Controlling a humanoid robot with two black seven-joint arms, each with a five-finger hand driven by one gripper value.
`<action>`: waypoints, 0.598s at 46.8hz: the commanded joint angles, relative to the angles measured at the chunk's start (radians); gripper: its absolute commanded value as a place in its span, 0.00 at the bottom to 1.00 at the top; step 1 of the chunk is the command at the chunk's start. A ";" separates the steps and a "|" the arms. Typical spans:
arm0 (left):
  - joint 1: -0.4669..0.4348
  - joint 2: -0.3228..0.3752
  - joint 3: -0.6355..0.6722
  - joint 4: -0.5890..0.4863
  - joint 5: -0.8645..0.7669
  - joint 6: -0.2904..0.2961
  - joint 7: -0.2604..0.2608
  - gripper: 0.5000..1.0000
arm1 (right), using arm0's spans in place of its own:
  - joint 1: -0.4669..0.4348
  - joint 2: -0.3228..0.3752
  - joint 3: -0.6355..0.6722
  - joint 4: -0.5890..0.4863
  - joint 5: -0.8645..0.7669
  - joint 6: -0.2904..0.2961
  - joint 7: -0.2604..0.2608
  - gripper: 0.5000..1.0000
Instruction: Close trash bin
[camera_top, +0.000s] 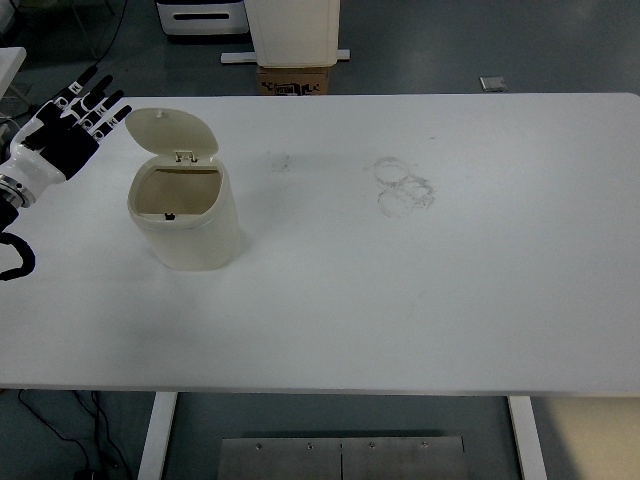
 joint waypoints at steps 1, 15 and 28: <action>0.000 0.001 0.000 0.000 0.000 0.002 0.000 1.00 | 0.000 0.000 0.000 0.000 0.000 0.000 0.000 0.98; -0.001 0.001 0.002 0.000 -0.002 0.005 0.000 1.00 | 0.000 0.000 0.000 0.000 0.000 0.000 0.000 0.98; -0.001 0.002 0.000 -0.012 -0.009 0.003 0.000 1.00 | 0.000 0.000 0.000 0.000 0.000 0.000 0.000 0.98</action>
